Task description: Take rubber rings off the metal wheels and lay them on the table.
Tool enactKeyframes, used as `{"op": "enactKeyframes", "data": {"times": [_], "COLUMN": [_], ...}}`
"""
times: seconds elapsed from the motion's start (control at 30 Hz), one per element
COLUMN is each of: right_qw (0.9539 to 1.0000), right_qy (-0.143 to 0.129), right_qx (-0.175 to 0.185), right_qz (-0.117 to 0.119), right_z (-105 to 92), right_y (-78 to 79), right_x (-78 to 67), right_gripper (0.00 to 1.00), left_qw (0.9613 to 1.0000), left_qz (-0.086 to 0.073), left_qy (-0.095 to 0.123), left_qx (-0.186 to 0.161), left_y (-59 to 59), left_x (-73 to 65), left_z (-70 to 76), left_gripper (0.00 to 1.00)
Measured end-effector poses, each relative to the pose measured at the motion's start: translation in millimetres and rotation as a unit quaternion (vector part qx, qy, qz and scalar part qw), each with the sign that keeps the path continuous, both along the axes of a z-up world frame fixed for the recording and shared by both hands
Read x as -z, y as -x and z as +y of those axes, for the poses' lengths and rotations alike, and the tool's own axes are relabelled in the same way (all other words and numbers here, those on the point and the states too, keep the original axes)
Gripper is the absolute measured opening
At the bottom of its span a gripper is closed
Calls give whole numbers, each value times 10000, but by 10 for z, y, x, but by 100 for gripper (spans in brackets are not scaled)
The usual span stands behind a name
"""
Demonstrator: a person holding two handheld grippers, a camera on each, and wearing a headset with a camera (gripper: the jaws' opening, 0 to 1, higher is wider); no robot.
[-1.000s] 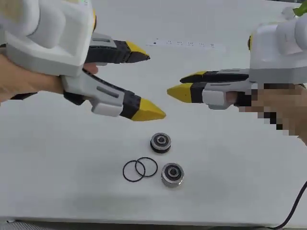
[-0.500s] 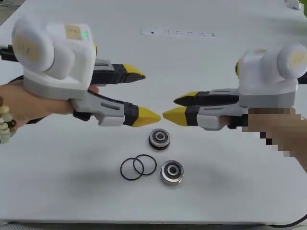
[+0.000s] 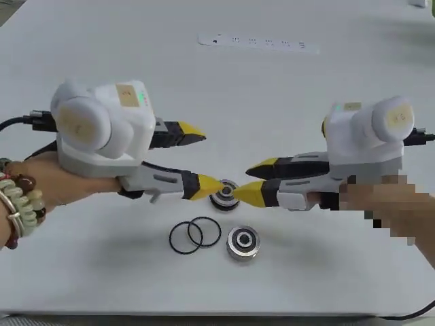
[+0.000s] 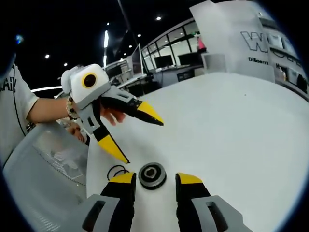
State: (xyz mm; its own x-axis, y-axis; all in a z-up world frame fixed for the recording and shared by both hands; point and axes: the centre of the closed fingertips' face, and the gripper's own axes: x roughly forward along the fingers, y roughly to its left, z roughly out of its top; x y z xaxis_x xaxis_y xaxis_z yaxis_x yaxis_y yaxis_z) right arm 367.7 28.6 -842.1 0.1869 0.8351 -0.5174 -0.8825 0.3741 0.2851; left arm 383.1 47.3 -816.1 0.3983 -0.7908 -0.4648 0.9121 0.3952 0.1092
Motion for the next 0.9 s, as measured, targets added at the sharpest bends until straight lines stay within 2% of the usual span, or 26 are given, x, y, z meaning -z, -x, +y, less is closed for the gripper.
{"op": "enactKeyframes", "data": {"times": [0.13,0.27,0.33,0.57,0.73,0.83,0.9], "right_qw": [9999,9997,9994,9989,9985,9981,9979], "right_qy": [142,187,286,372,415,451,470], "right_qx": [-72,-131,-176,-208,-270,-308,-310], "right_qz": [16,30,-51,-187,-253,-289,-329], "right_z": [-2,18,18,20,46,49,49], "right_y": [40,73,62,54,76,83,76], "right_x": [85,133,167,180,189,197,197], "right_gripper": [30,30,30,28,26,24,23], "left_qw": [9998,9998,9997,9994,9992,9989,9990], "left_qz": [80,109,145,332,380,471,429], "left_qy": [-107,-117,-121,53,-10,11,-33], "left_qx": [150,128,129,-89,-92,-74,-85], "left_y": [83,87,95,77,101,118,111], "left_x": [101,133,157,205,266,306,317], "left_z": [-60,-93,-111,-143,-176,-185,-184], "left_gripper": [45,42,39,30,25,20,17]}}
